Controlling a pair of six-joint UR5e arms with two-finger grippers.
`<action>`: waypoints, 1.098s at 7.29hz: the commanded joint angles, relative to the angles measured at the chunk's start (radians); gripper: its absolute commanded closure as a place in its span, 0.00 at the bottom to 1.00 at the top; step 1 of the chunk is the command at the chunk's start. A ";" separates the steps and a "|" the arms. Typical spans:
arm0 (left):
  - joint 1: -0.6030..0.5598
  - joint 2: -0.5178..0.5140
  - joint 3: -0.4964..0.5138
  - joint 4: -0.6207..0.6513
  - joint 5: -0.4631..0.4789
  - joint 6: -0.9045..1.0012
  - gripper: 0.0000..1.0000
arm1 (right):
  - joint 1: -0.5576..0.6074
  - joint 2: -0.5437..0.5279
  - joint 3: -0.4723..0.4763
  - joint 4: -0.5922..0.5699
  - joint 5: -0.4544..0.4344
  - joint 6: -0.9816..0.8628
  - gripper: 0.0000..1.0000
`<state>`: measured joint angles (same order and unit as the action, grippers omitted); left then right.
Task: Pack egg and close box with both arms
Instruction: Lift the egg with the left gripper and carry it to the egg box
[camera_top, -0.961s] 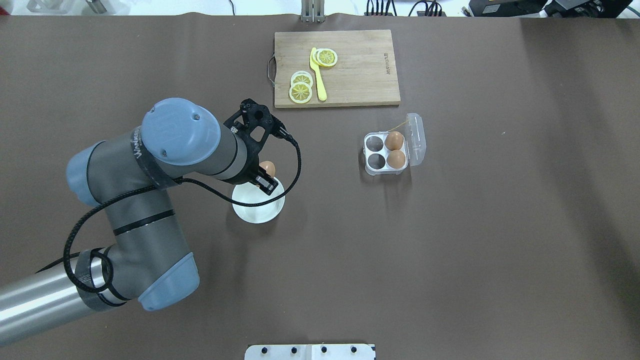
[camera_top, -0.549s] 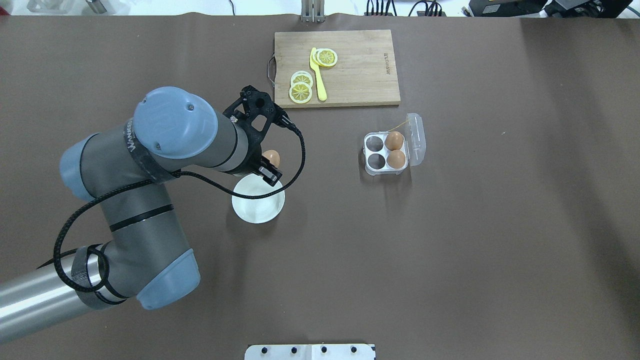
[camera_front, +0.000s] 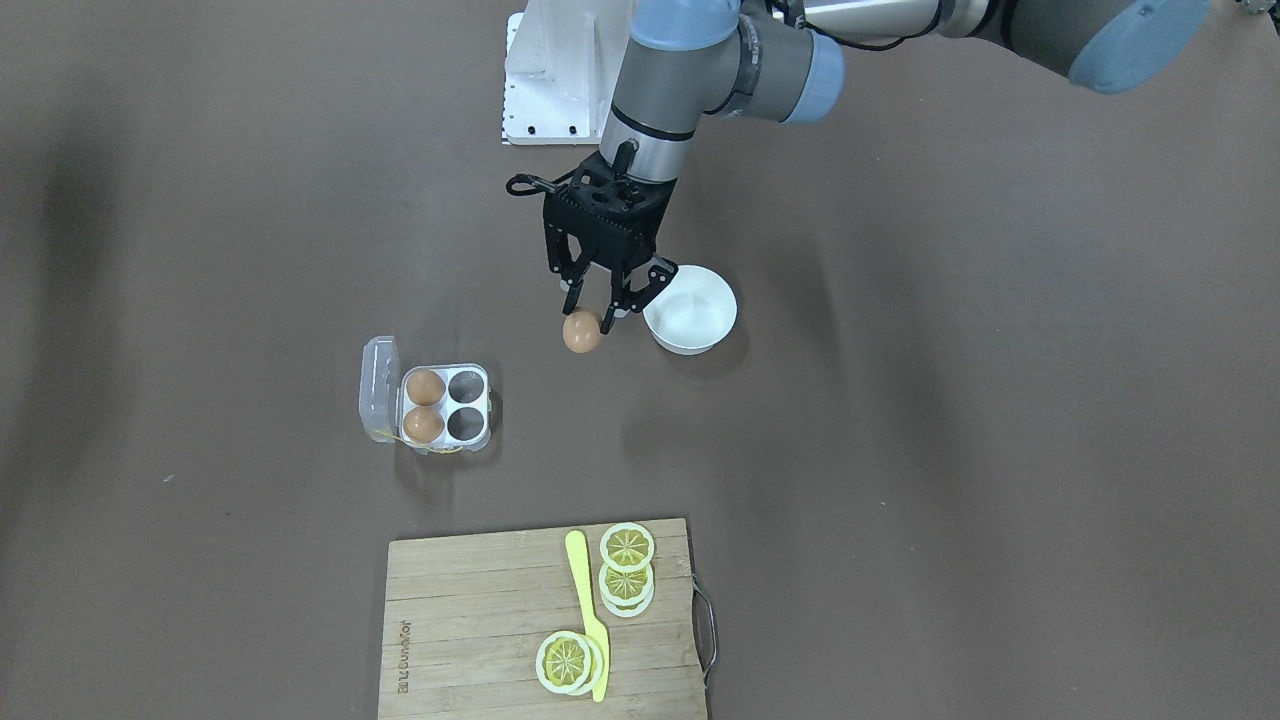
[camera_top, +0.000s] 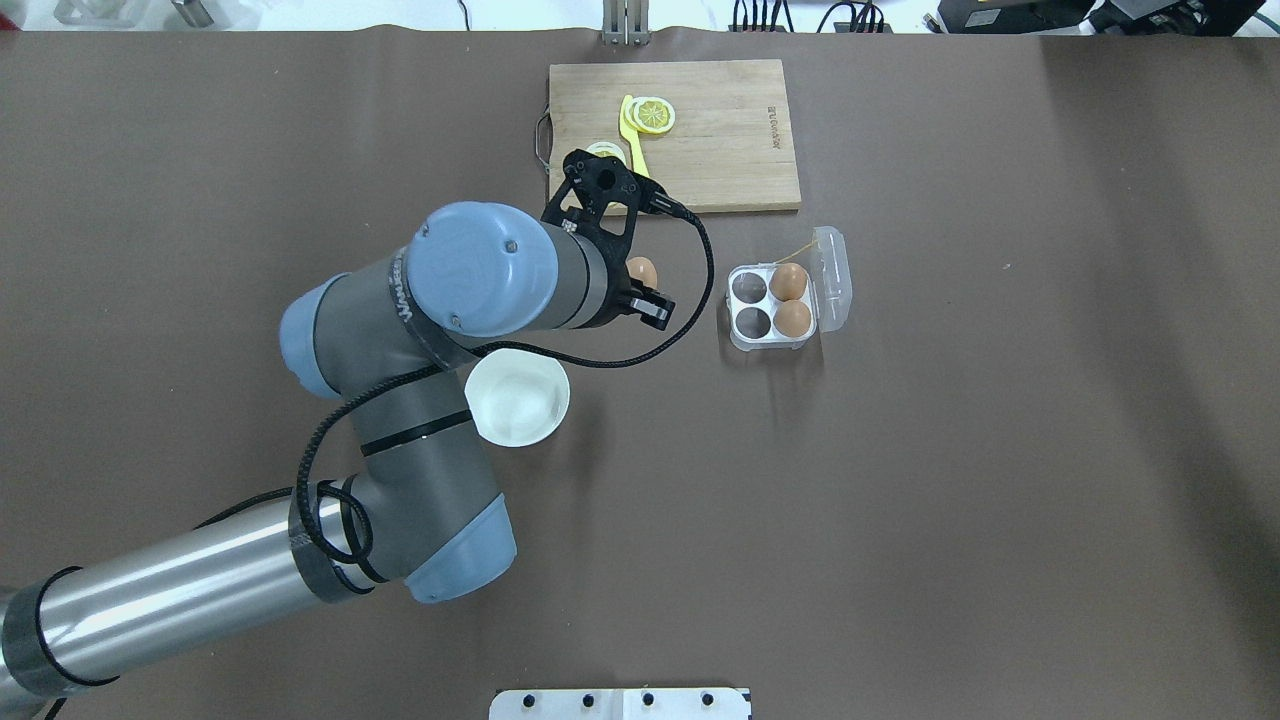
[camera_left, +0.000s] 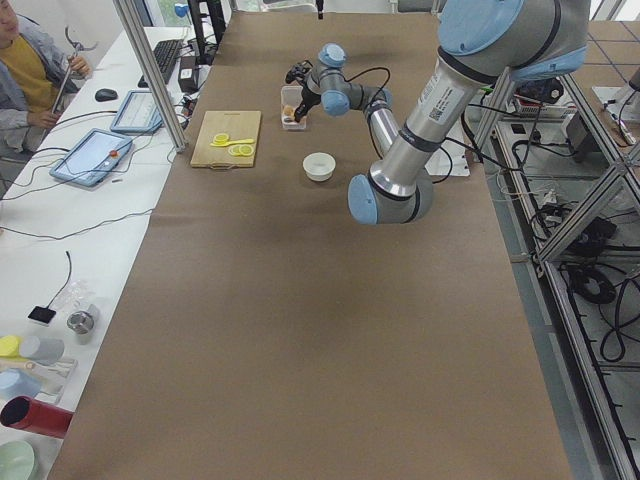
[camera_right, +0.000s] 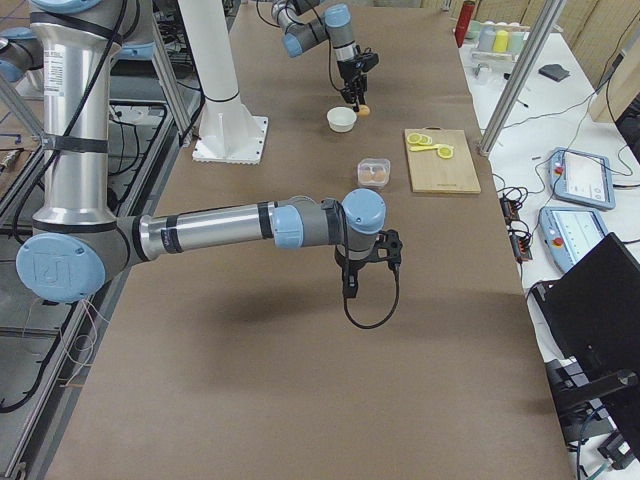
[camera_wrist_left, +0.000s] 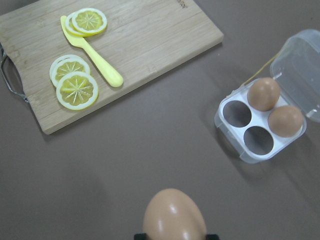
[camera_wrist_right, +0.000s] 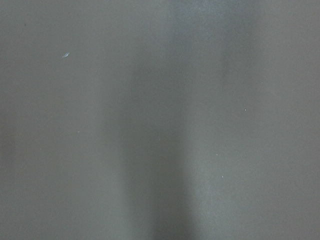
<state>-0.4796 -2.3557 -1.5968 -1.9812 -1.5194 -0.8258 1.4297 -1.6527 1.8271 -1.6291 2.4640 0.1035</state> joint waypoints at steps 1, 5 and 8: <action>0.050 -0.048 0.087 -0.175 0.214 -0.036 1.00 | -0.002 0.001 0.000 0.000 0.001 0.002 0.00; 0.142 -0.080 0.269 -0.391 0.491 0.076 1.00 | -0.031 0.032 -0.024 0.000 0.007 -0.001 0.00; 0.167 -0.148 0.449 -0.576 0.574 0.183 1.00 | -0.032 0.085 -0.037 0.000 0.006 0.008 0.00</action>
<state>-0.3230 -2.4829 -1.2097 -2.5286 -0.9911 -0.6675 1.3991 -1.5876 1.7950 -1.6290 2.4709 0.1086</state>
